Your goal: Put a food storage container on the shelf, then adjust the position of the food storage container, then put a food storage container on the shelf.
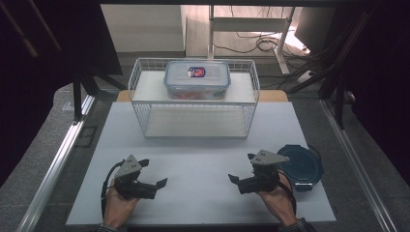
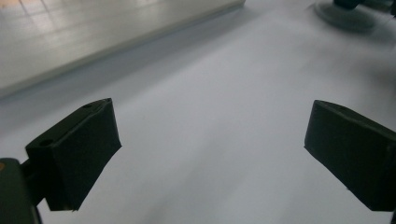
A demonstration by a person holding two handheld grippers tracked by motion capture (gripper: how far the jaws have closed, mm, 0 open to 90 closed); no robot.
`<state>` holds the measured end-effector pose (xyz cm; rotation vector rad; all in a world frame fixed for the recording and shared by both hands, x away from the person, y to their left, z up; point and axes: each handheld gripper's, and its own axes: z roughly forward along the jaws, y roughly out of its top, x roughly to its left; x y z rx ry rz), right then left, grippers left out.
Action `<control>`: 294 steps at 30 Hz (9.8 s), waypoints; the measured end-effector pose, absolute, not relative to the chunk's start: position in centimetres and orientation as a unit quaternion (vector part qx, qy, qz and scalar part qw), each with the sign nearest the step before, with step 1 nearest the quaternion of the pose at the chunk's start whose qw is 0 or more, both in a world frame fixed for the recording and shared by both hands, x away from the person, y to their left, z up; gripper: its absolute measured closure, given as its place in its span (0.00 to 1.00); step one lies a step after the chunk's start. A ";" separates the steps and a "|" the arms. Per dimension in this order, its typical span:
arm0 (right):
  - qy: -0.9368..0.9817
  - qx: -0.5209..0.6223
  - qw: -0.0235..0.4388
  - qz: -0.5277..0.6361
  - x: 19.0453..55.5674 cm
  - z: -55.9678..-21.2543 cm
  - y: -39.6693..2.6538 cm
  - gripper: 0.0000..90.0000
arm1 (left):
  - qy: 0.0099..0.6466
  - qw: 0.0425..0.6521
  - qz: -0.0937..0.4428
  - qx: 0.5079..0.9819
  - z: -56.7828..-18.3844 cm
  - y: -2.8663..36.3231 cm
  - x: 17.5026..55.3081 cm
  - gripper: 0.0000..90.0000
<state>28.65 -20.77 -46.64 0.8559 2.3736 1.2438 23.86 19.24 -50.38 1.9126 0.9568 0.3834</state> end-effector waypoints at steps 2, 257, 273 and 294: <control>0.842 0.295 0.166 0.419 28.6 -47.4 -20.6 0.00 | 0.393 0.461 0.157 0.780 -50.8 19.3 23.7 0.03; 0.824 0.387 -0.095 0.402 29.6 -48.7 -18.1 0.46 | 0.413 0.501 -0.135 0.748 -51.7 17.5 27.3 0.54; 0.782 0.436 -0.154 0.418 28.8 -48.4 -18.8 0.61 | 0.452 0.535 -0.095 0.708 -51.0 17.3 23.6 0.64; 0.797 0.387 -0.073 0.457 30.8 -44.6 -17.8 0.62 | 0.448 0.550 -0.058 0.702 -47.3 18.0 26.5 0.64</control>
